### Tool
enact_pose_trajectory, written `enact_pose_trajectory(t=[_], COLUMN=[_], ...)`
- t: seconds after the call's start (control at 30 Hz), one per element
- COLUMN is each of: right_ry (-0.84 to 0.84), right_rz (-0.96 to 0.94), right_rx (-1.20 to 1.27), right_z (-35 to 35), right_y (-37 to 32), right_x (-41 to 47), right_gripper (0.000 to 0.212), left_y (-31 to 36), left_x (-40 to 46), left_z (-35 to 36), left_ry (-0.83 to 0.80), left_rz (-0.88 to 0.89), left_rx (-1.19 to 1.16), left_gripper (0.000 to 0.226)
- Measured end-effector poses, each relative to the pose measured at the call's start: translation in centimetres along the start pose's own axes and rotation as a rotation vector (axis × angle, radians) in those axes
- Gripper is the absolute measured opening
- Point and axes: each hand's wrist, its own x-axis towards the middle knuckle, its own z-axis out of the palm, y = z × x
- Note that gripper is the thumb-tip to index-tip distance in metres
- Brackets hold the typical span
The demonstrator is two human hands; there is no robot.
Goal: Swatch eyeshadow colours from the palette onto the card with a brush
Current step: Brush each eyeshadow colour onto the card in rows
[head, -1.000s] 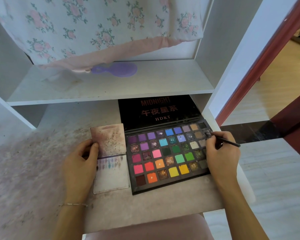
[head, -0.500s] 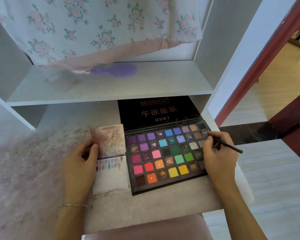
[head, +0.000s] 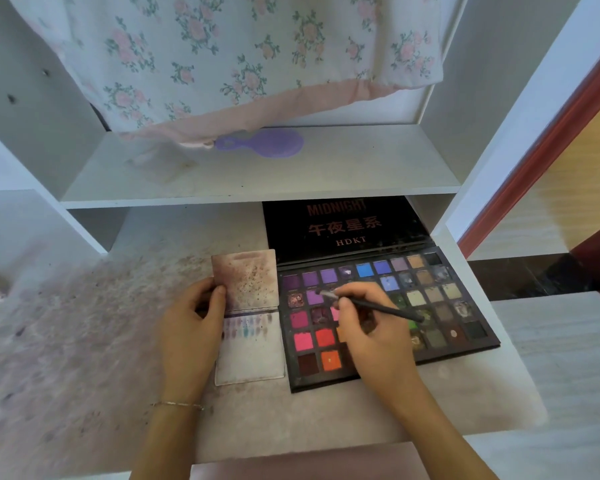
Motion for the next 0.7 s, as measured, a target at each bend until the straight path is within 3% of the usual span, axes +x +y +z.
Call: enact_pose_trajectory(t=[0.17,0.47,0.7], right_ry=[-0.132,-0.275,-0.326], right_rz=[-0.032,0.046,0.032], right_rx=[-0.026,-0.111,-0.236], right_z=[2.6,2.9,3.1], right_y=[-0.5,-0.1,-0.4], right_x=[-0.1,-0.5,-0.4], right_gripper=[0.014,0.028,0.009], left_y=[-0.1,-0.2,-0.3], left_x=[0.1,0.1,0.2], left_z=[0.0,0.0,0.1], left_ry=[0.006,0.034,0.036], left_rz=[0.019,0.042,0.053], left_rx=[0.009,0.002,0.011], left_gripper=[0.022,0.02,0.021])
